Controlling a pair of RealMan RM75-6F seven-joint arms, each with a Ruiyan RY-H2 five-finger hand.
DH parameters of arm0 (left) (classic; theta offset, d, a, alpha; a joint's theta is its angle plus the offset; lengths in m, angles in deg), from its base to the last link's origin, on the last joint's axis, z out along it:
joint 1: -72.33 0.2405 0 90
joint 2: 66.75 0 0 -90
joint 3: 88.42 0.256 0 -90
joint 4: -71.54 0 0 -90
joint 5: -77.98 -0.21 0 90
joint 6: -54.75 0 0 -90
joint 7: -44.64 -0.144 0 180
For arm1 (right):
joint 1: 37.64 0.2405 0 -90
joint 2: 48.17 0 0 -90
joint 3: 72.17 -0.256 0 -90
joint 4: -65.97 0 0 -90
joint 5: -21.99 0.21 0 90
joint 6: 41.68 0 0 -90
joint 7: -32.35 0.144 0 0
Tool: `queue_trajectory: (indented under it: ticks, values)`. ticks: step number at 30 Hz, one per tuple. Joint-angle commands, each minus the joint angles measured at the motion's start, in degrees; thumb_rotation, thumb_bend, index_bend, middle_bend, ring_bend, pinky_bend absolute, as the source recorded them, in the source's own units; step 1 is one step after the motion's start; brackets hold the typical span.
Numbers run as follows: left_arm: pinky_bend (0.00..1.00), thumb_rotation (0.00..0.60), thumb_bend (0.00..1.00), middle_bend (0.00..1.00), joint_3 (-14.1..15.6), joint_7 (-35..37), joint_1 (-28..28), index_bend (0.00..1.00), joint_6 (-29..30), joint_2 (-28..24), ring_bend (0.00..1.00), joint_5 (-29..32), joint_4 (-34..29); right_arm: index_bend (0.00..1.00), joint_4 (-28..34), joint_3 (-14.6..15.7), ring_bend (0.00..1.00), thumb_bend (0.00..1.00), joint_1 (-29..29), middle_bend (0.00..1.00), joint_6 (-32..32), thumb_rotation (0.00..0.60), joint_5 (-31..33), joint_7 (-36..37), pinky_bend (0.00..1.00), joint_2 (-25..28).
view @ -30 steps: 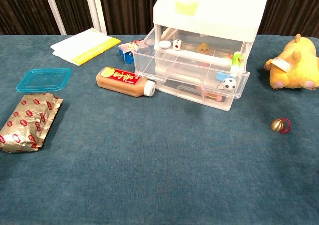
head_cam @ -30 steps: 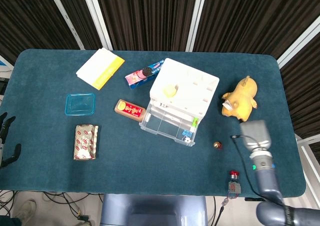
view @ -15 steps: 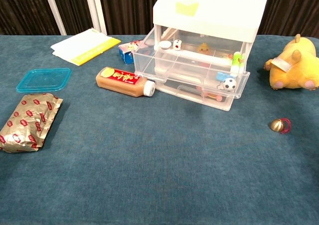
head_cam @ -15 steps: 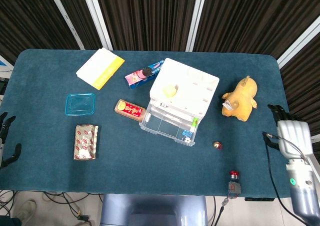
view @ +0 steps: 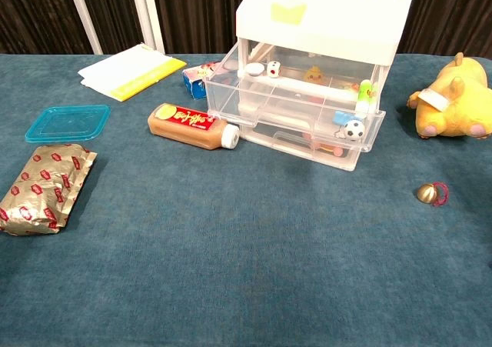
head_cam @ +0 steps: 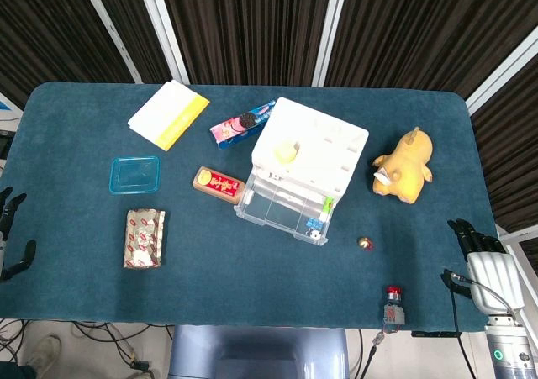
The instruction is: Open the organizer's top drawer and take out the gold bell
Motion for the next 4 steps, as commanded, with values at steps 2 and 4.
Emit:
queue_trajectory:
  ticks: [2,4]
  values:
    - [0.0,0.6,0.42,0.0,0.0,-0.1,0.0,0.07,0.2,-0.1,0.0,-0.1,-0.1,0.15,-1.2,-0.6,0.29,0.19,-0.8,0.17,0.3,0.6,-0.8,0.6,0.3,-0.9]
    - [0.0,0.6,0.42,0.0,0.0,0.0,0.1,0.07,0.1,-0.1,0.0,0.0,-0.1,0.15,-1.5,-0.8,0.29,0.19,-1.0,0.17,0.6,0.6,-1.2,0.6,0.3,-0.9]
